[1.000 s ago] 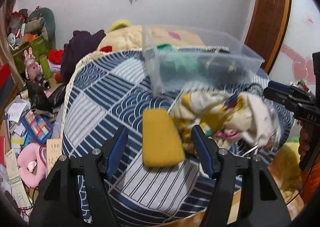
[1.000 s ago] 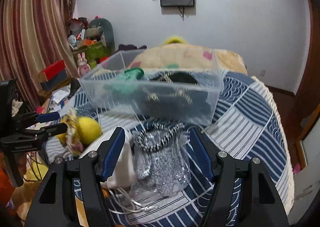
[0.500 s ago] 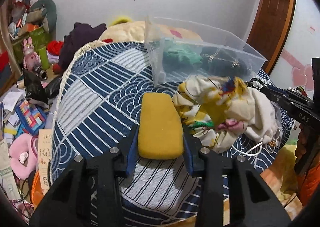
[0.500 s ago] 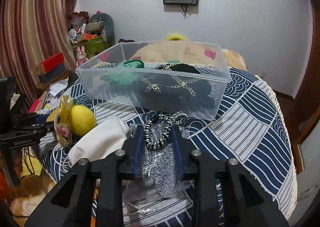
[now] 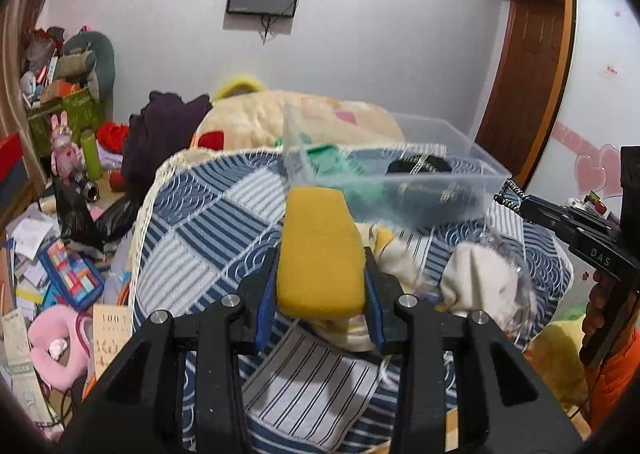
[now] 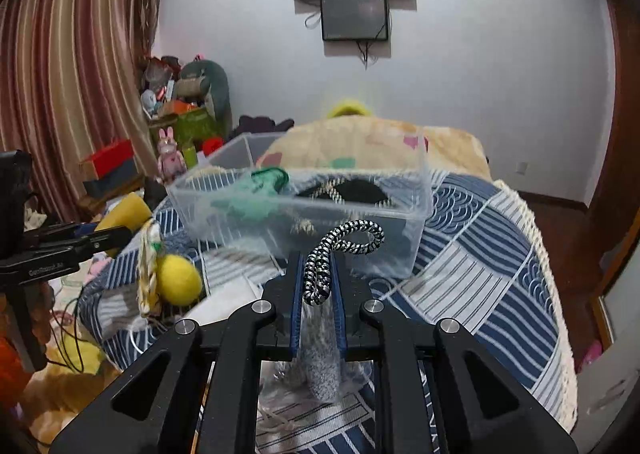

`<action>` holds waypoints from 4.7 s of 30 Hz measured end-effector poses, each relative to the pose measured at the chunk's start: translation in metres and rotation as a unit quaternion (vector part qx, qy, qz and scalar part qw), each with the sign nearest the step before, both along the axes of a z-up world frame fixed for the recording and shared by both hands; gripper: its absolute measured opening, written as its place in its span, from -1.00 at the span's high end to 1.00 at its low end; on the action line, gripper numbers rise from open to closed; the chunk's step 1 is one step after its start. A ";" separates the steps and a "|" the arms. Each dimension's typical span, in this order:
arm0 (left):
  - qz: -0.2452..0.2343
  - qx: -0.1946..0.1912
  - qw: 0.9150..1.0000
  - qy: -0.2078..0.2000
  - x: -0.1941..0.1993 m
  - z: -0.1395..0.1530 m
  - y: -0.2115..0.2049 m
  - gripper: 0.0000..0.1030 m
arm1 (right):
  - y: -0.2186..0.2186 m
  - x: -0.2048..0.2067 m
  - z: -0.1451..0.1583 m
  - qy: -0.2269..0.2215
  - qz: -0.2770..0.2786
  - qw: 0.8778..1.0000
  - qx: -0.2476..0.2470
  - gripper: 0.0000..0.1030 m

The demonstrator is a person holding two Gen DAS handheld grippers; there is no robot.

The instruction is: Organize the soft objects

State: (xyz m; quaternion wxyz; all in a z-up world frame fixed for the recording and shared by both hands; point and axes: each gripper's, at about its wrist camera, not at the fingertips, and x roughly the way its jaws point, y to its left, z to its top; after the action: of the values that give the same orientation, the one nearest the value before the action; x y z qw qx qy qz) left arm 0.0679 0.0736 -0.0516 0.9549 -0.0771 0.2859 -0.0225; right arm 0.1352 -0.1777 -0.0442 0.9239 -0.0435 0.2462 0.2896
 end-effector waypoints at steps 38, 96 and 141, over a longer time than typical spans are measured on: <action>-0.028 0.019 0.999 0.041 0.129 0.012 -0.013 0.27 | 0.014 0.069 -0.037 0.096 -0.005 0.995 -0.029 0.18; 0.005 -0.011 0.999 0.044 0.014 -0.035 -0.001 -0.71 | 0.024 0.060 0.013 0.019 -0.026 0.999 -0.038 0.36; -0.018 -0.019 0.999 -0.033 -0.004 0.019 -0.016 0.73 | 0.031 -0.006 0.007 0.018 0.050 0.998 0.027 0.80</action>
State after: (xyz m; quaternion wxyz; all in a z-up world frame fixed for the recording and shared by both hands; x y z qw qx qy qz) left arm 0.0641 0.0575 -0.0328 0.9617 -0.0891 0.2549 -0.0477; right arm 0.1294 -0.1472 -0.0375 0.9047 -0.0256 0.2525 0.3422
